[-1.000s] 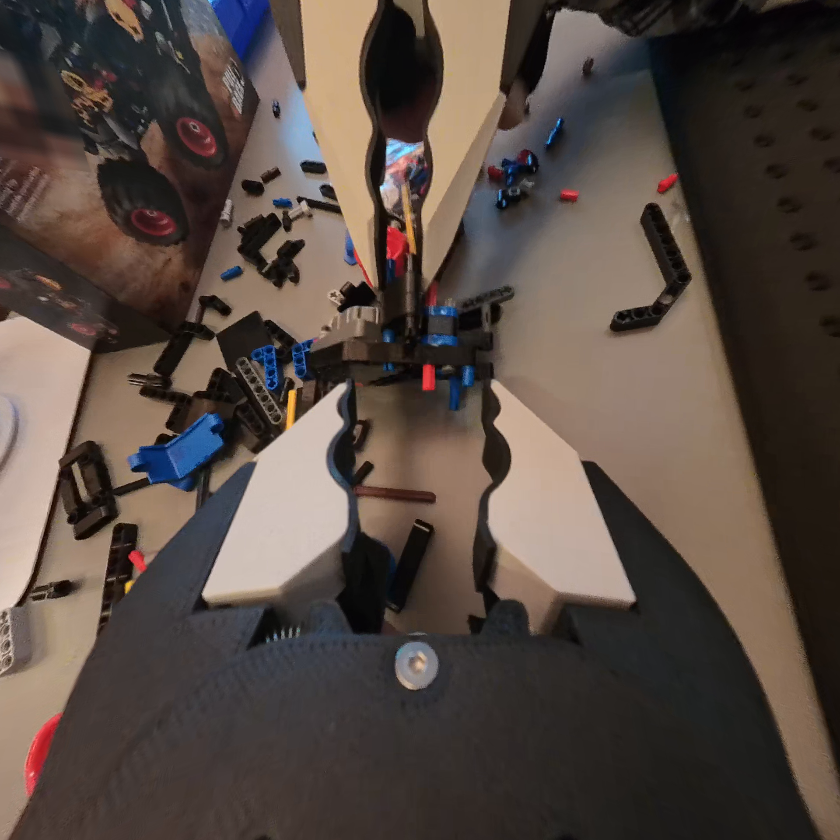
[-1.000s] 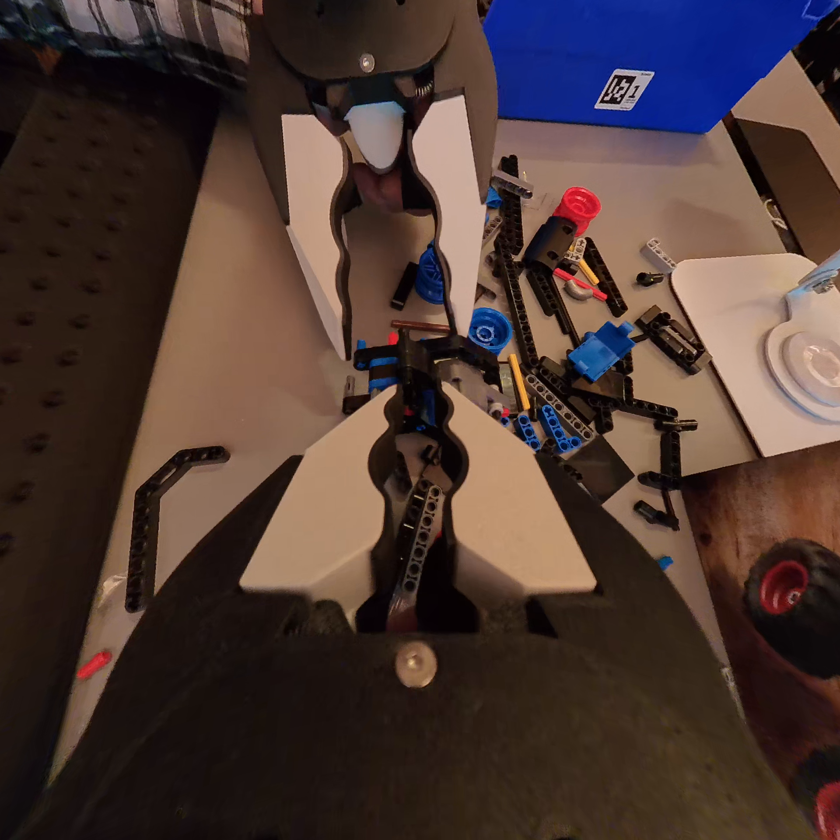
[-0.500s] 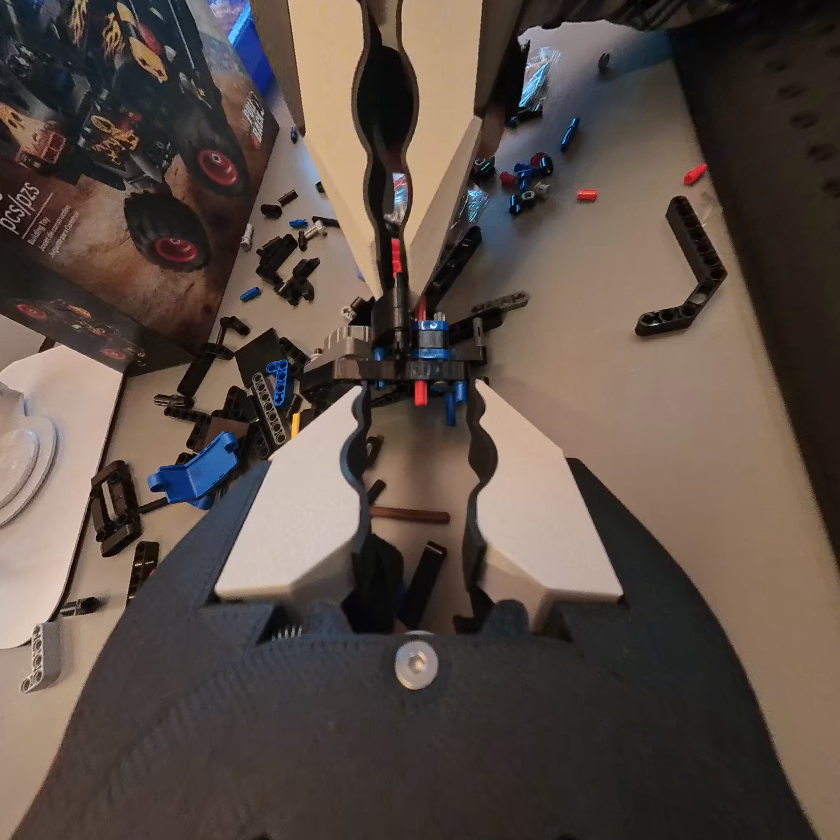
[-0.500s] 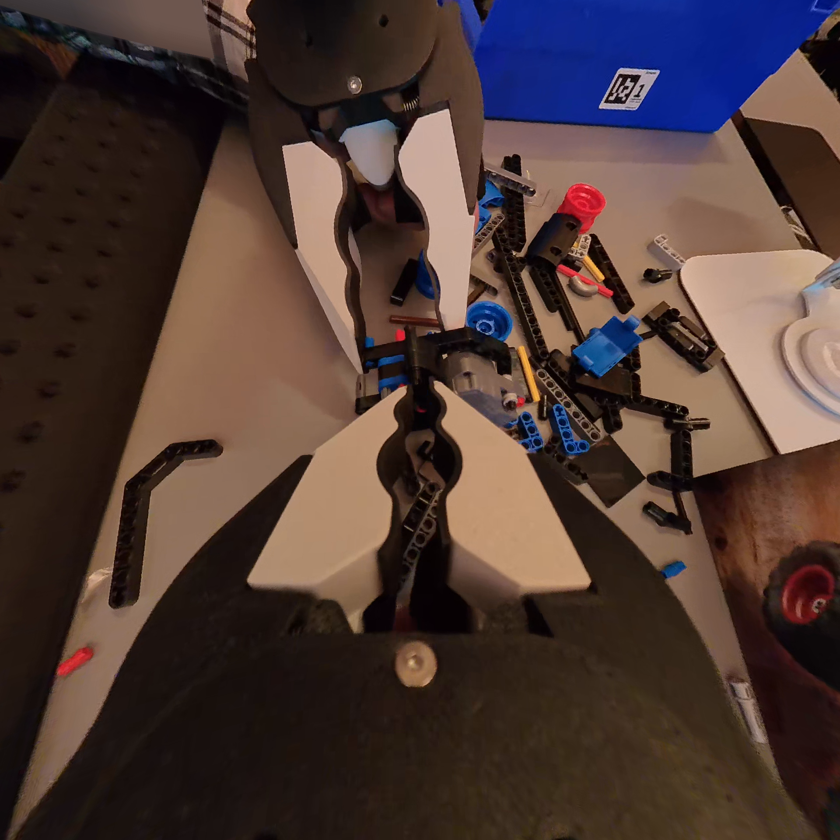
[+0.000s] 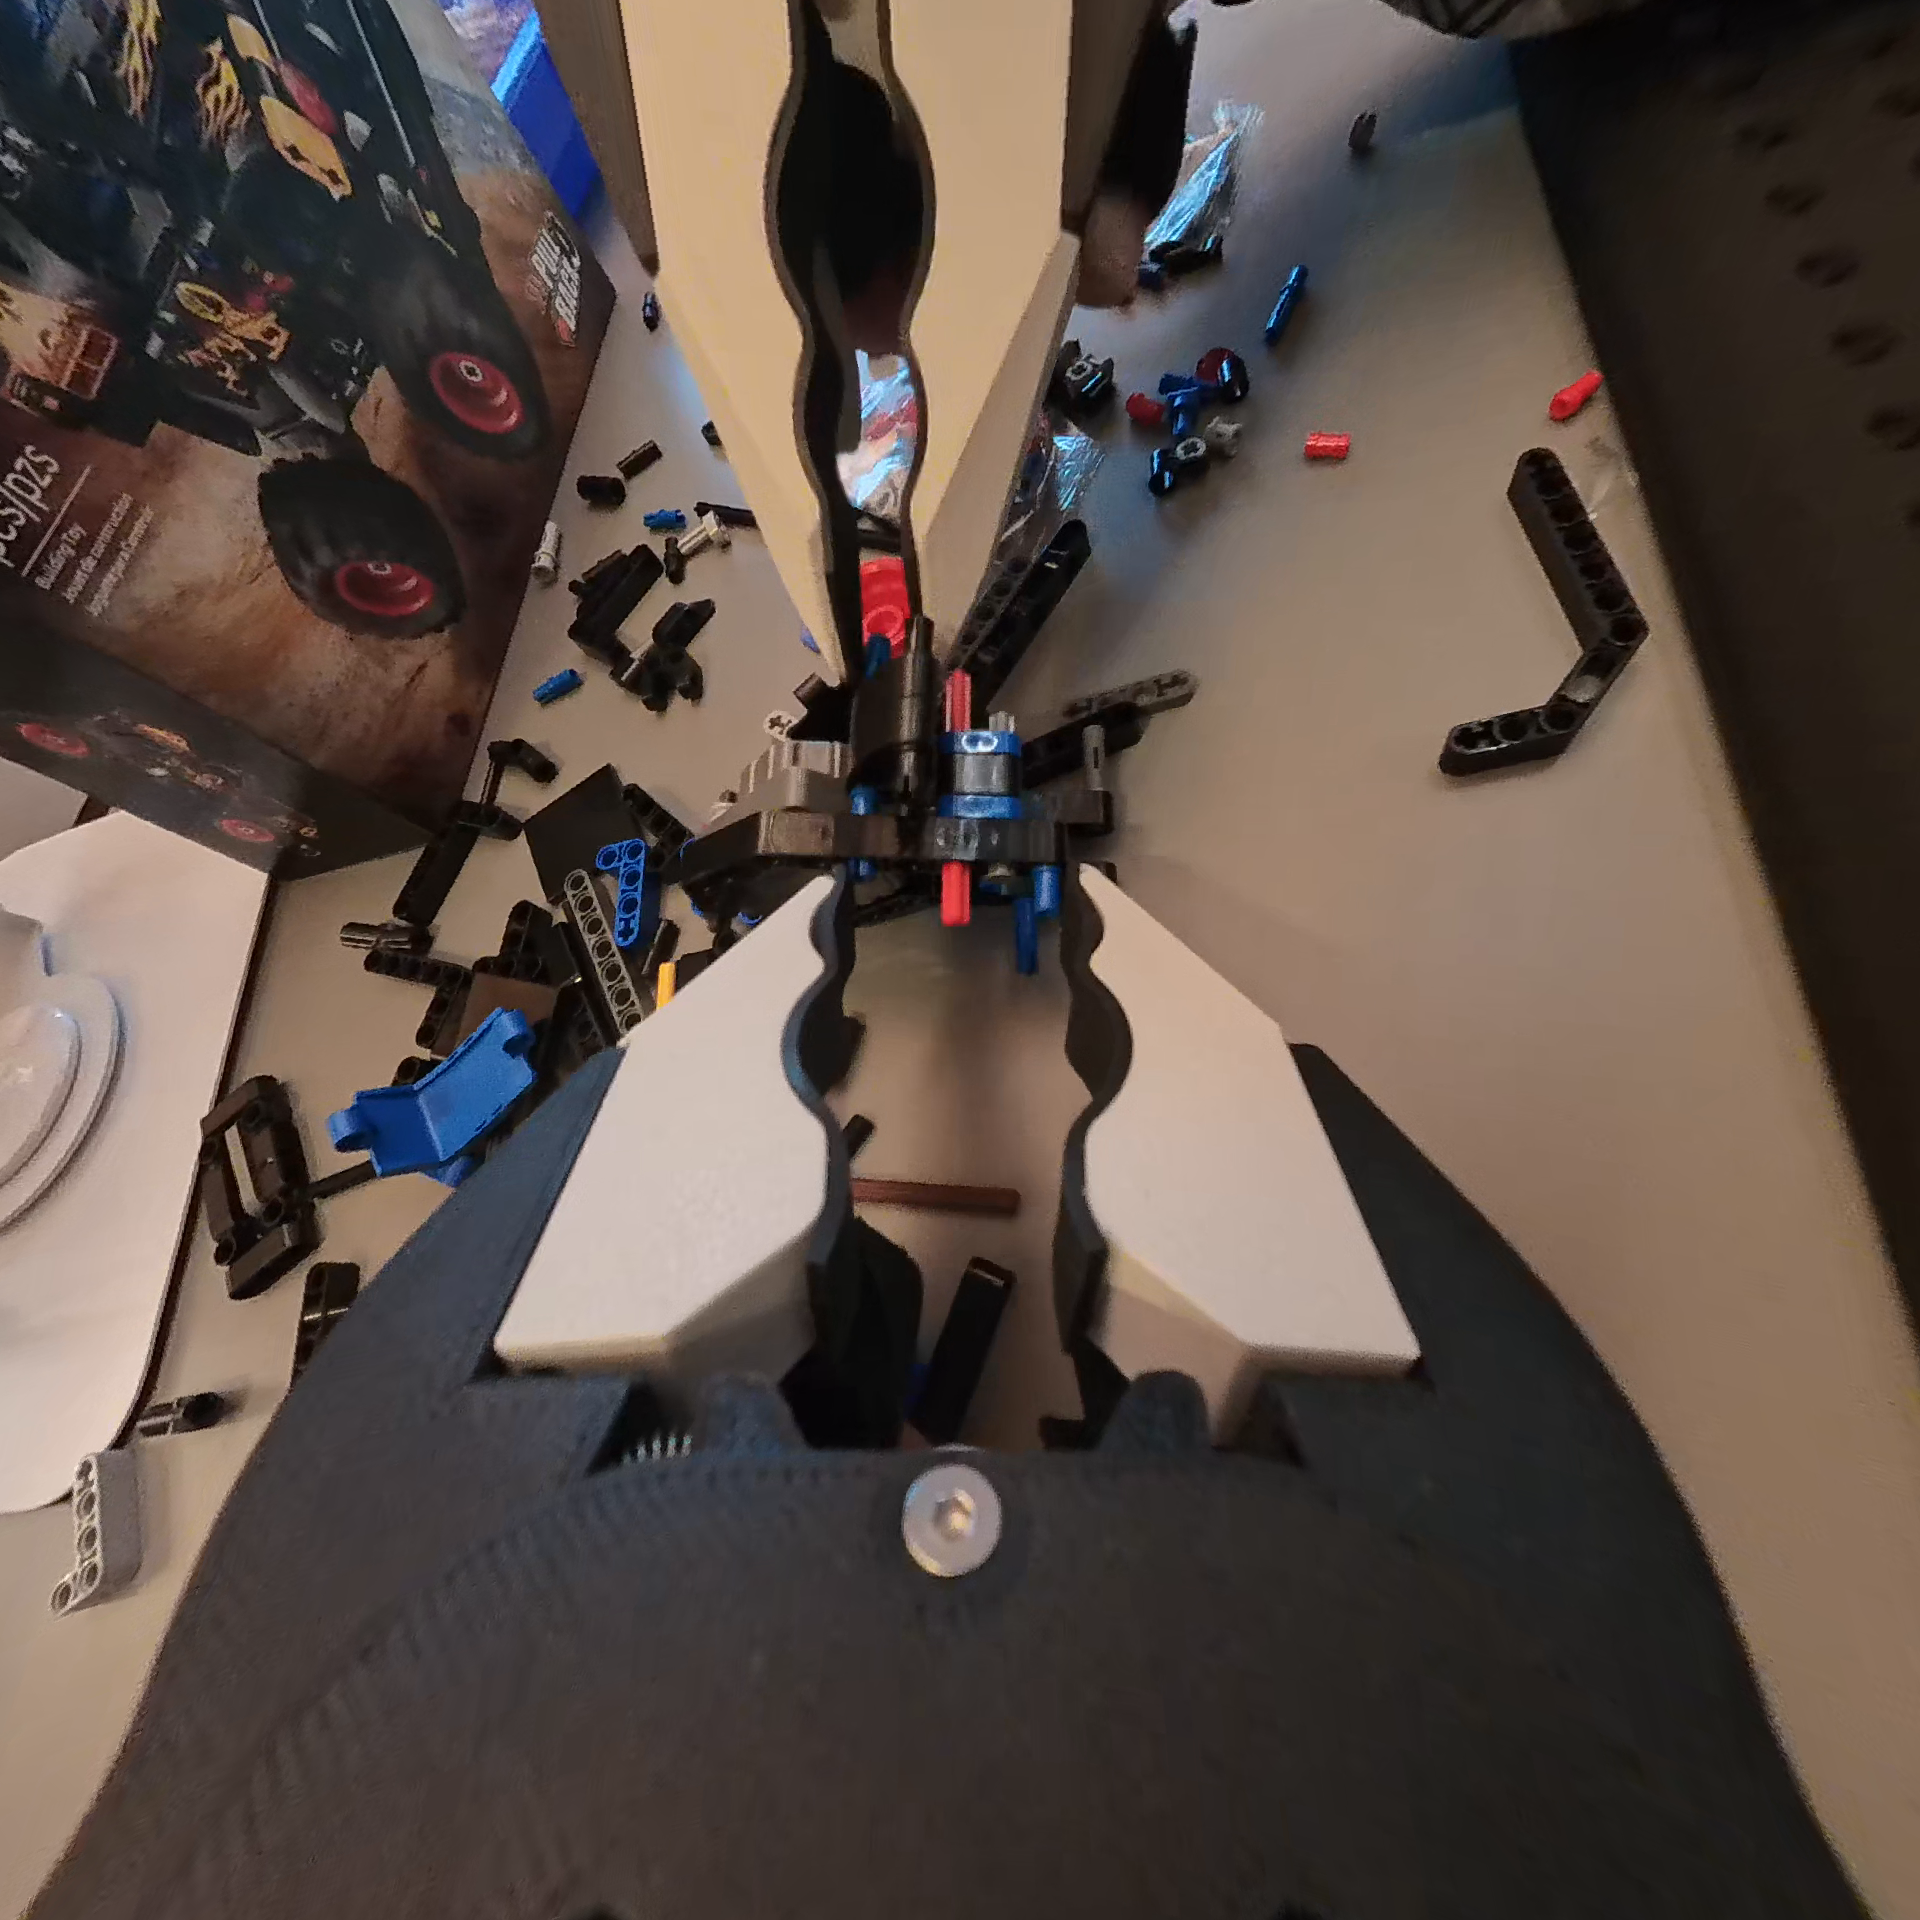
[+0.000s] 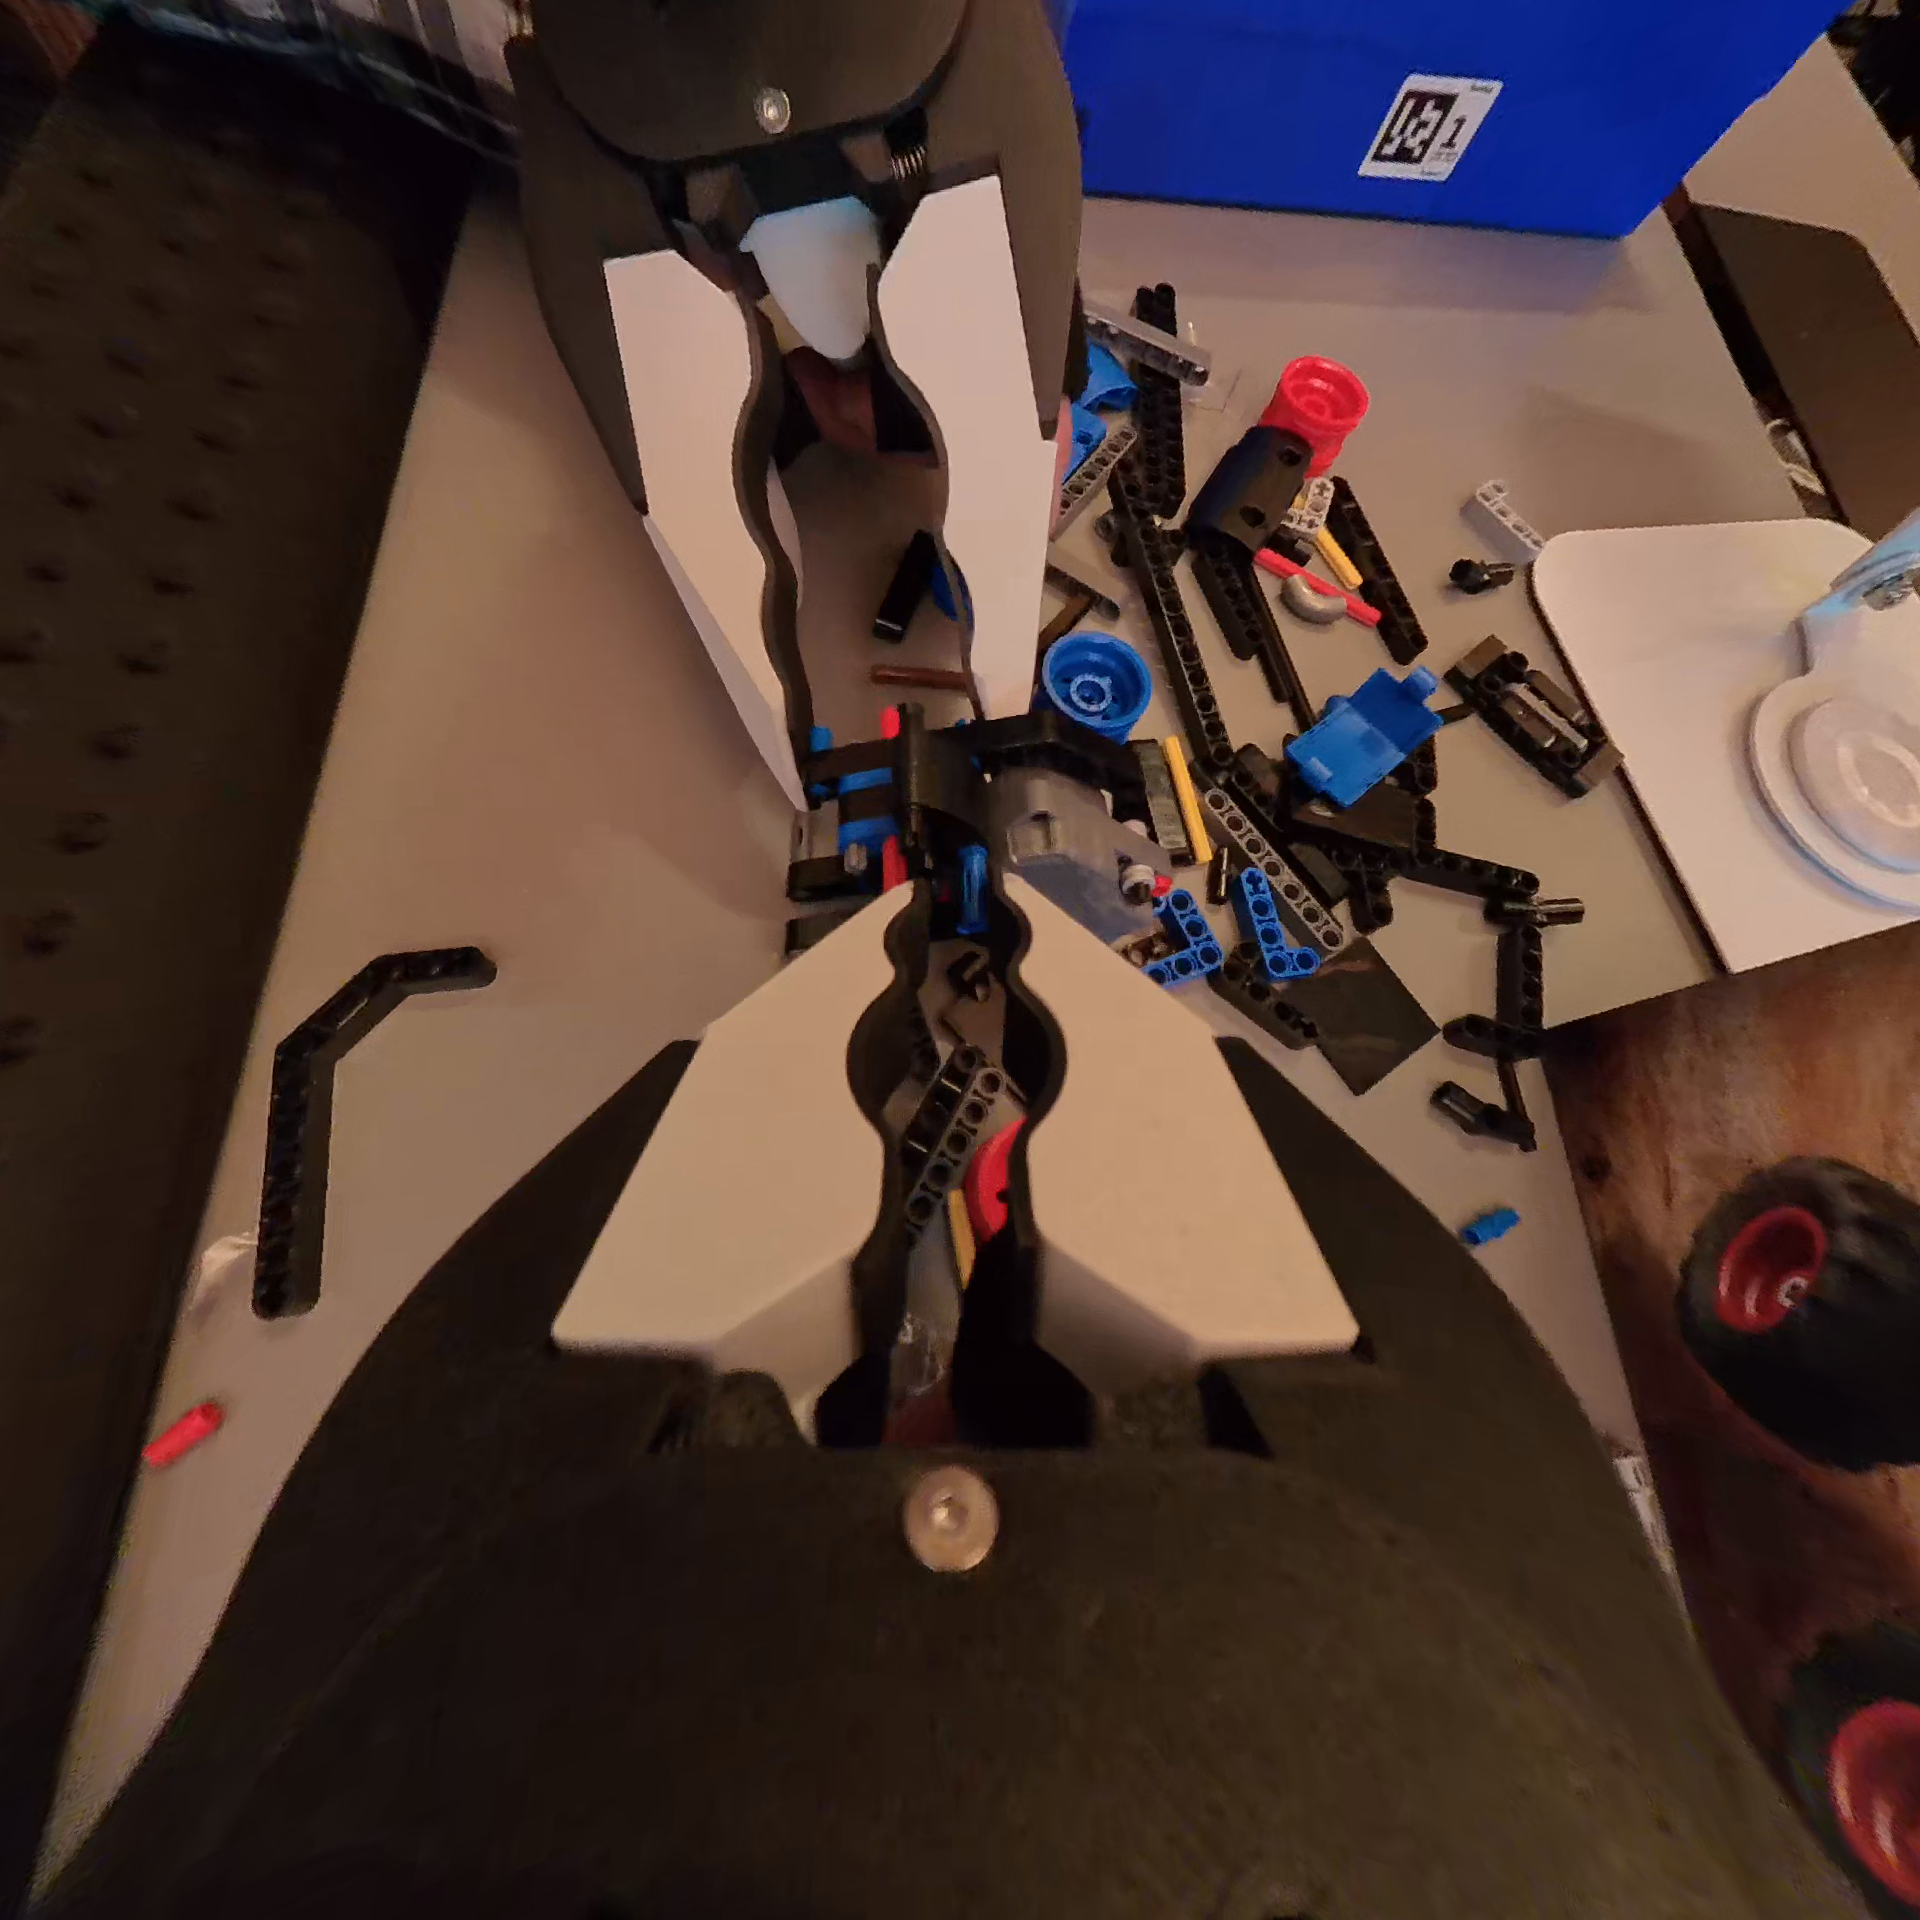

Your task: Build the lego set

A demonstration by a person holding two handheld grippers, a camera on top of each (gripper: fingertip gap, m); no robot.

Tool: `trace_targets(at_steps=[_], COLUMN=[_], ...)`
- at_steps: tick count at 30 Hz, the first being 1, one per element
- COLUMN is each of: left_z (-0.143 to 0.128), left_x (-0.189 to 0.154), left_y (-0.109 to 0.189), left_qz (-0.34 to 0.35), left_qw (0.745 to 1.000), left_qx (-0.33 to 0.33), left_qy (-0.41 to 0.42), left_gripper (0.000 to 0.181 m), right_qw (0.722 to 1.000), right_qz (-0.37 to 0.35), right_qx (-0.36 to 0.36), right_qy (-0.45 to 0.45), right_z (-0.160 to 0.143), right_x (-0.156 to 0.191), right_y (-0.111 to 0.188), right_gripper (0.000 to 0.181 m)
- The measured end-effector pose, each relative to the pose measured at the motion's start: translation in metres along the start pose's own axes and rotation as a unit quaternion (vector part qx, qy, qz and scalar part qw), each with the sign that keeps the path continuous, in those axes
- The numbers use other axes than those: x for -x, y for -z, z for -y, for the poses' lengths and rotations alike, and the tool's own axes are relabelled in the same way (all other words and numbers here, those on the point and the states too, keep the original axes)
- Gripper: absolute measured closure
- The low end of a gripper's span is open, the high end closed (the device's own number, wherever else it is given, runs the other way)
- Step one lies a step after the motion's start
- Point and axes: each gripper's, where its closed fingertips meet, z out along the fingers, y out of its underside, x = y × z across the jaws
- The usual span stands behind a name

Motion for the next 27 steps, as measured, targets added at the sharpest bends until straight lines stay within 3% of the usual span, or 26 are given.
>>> trace_targets(at_steps=[27], left_z=[0.0], left_x=[0.0002], left_y=[-0.0026], left_qz=[0.014], left_qw=[0.999], left_qx=[0.02], left_qy=[-0.031], left_gripper=[0.146], right_qw=[1.0], right_qz=[0.011], right_qx=[0.003], right_qy=[0.011], right_z=[0.0071], right_x=[0.0019], right_y=[-0.0059], right_gripper=[0.175])
